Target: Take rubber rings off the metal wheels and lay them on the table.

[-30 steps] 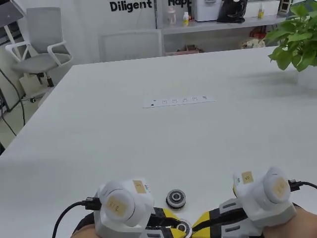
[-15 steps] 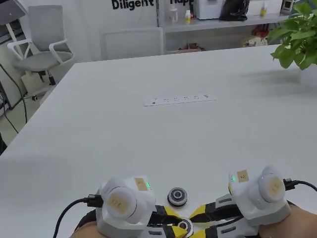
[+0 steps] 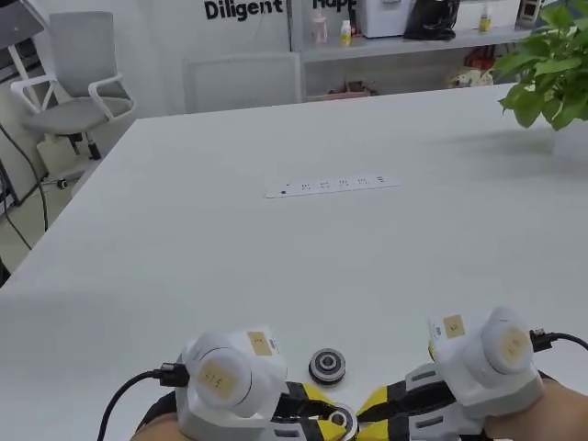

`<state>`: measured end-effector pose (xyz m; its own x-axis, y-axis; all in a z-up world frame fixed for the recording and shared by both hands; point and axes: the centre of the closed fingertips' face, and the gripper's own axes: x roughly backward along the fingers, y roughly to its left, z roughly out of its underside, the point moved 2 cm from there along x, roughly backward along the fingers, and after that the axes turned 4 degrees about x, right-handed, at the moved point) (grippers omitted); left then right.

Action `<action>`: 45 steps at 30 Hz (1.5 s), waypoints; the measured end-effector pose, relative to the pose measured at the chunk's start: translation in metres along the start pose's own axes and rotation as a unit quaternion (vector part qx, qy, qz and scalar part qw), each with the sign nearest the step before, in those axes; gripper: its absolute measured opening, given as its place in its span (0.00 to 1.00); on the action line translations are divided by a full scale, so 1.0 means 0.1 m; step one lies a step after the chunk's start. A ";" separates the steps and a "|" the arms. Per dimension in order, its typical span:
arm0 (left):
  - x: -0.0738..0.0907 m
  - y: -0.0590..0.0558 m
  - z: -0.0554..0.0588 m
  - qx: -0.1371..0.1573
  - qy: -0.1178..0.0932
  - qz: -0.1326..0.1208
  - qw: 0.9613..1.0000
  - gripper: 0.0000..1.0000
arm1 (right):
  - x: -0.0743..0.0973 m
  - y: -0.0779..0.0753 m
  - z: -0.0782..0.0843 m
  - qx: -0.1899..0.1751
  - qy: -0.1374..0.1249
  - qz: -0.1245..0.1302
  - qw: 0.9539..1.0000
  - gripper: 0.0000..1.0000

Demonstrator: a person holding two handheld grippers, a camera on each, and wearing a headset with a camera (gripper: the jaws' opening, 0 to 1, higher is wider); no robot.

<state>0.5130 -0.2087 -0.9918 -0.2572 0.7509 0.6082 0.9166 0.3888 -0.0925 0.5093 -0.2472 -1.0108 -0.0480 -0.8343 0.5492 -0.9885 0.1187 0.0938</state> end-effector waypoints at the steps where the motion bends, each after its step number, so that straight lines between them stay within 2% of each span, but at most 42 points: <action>1: 0.00 0.00 0.00 0.000 0.000 0.000 1.000 0.13 | 0.00 0.00 0.00 0.002 0.002 0.000 1.000 0.08; 5: 0.00 0.00 0.00 -0.001 0.000 -0.001 1.000 0.14 | 0.00 0.01 -0.01 0.006 0.011 0.002 1.000 0.07; 7: 0.00 0.00 0.00 0.000 0.001 -0.002 1.000 0.14 | 0.01 0.00 0.01 0.006 0.018 0.002 1.000 0.00; 10: 0.00 0.00 0.00 -0.004 0.004 -0.002 1.000 0.14 | 0.01 0.00 0.00 0.015 0.026 0.005 1.000 0.00; 12: 0.00 0.00 0.00 -0.005 0.006 -0.002 1.000 0.14 | 0.01 -0.01 0.00 0.007 0.027 0.006 1.000 0.00; 20: -0.06 -0.02 -0.04 -0.016 0.010 -0.011 1.000 0.13 | 0.07 -0.07 0.04 -0.052 0.010 0.010 0.999 0.00; 23: -0.07 -0.01 -0.04 -0.014 0.008 -0.010 1.000 0.13 | 0.10 -0.08 0.04 -0.062 0.007 0.011 0.998 0.00; 27: -0.06 -0.01 -0.04 -0.014 0.006 -0.008 1.000 0.13 | 0.13 -0.09 0.02 -0.095 -0.007 0.013 0.995 0.00; 29: -0.06 -0.01 -0.04 -0.014 0.006 -0.008 1.000 0.13 | 0.14 -0.10 -0.01 -0.123 -0.024 0.013 0.992 0.00; 32: -0.07 -0.01 -0.04 -0.013 0.005 -0.008 1.000 0.13 | 0.16 -0.13 -0.06 -0.140 -0.042 0.014 0.989 0.00; 39: -0.07 0.00 -0.04 -0.012 0.006 -0.011 1.000 0.12 | 0.15 -0.10 -0.10 -0.154 -0.040 0.013 0.987 0.00; 45: -0.07 -0.01 -0.04 -0.009 0.006 -0.010 1.000 0.12 | 0.13 -0.06 -0.12 -0.143 -0.038 0.006 0.989 0.00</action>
<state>0.5151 -0.2163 -0.9929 -0.2719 0.7366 0.6193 0.9169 0.3937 -0.0658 0.5162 -0.2522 -0.9937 -0.0802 -0.8685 0.4892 -0.9071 0.2670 0.3253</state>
